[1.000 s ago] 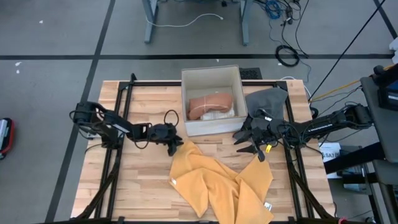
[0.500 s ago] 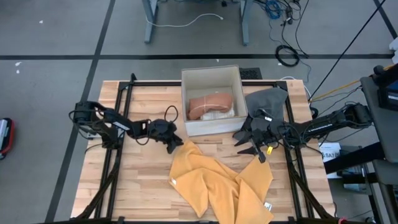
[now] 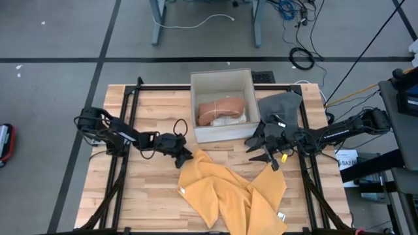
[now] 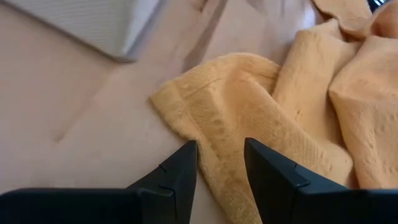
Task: Fold towel
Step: Fold the orange towel
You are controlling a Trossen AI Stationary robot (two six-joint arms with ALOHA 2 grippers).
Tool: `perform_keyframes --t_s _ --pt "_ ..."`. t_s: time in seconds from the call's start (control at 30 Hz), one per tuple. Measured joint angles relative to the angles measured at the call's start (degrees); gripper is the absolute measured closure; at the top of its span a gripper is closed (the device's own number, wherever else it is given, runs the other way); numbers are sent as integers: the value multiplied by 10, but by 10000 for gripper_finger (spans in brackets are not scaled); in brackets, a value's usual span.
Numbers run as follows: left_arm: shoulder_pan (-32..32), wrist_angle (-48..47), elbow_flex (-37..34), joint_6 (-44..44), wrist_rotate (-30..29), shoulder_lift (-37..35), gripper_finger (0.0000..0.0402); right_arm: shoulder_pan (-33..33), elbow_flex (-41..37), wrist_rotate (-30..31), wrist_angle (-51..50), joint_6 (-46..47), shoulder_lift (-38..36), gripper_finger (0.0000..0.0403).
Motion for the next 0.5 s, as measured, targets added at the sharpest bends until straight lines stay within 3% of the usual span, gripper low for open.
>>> perform_keyframes --t_s 0.33,0.5 --pt "-30 116 -1 20 -24 27 265 1 0 -2 34 0 2 250" --pt "-30 157 -1 58 -28 27 312 5 0 -2 36 0 6 250"
